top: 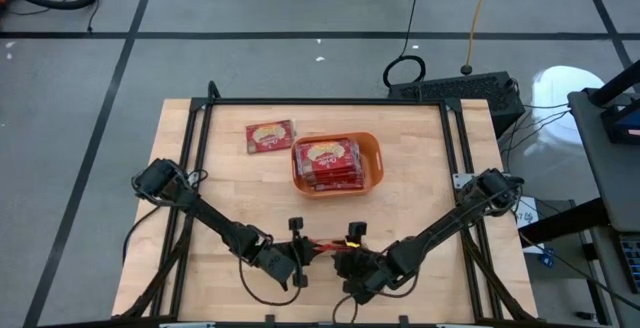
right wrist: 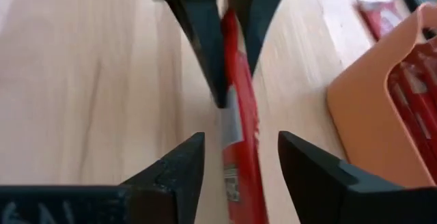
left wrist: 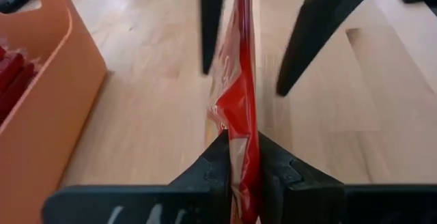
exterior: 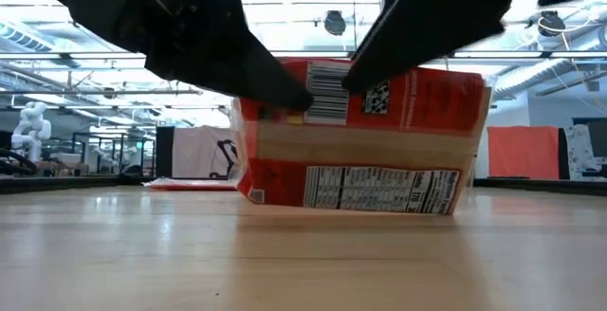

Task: Sort popcorn bags into baskets
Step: Put the red popcorn bag into the orange bin

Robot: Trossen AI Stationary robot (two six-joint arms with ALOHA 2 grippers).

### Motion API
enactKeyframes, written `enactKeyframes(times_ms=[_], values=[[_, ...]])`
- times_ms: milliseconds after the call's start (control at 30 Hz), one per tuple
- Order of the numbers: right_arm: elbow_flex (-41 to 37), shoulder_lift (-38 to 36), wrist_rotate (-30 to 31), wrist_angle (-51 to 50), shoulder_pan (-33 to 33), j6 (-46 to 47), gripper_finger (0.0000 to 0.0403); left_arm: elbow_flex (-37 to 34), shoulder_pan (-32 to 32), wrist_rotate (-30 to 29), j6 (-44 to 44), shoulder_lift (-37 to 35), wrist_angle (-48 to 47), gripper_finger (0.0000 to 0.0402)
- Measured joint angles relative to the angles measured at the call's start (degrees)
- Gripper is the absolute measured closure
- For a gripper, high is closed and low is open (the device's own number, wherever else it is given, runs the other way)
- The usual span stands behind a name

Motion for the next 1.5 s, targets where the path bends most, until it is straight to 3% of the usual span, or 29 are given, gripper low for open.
enactKeyframes(times_ms=[233,600,700,867,1067,1200,1333,1500], values=[[0.0,2.3,-6.3,-0.7,-2.9,-0.2,0.0230,0.0,0.3,0.9,-1.7,0.0,-0.2,0.0372],[-0.1,3.3,-6.2,0.2,-3.6,-0.5,0.0343,0.1,0.6,1.8,-3.3,-0.1,-2.5,0.0361],[-0.1,3.2,-6.5,0.4,-3.6,-0.5,0.0364,0.1,0.1,1.8,0.5,-0.1,-2.1,0.0358],[-0.1,3.0,-9.4,1.2,-3.6,-0.6,0.0373,0.1,-2.1,1.4,2.4,-0.1,-2.2,0.0286],[-0.1,1.0,-12.2,1.2,-3.6,-0.1,0.0363,0.1,-5.7,-10.5,2.4,-0.1,-2.5,0.0160],[-0.1,-1.1,-13.6,0.7,-3.7,-1.2,0.0367,0.1,-6.7,-11.6,2.2,-0.1,-3.2,0.0102],[-0.1,-3.3,-13.7,1.1,-4.0,-1.7,0.0369,0.1,-6.3,-15.4,-2.9,-0.1,-6.8,0.0085],[-0.1,-4.3,-13.6,3.8,-3.5,-1.6,0.0367,0.1,-5.8,-16.0,-3.8,-0.1,-6.2,0.0121]])
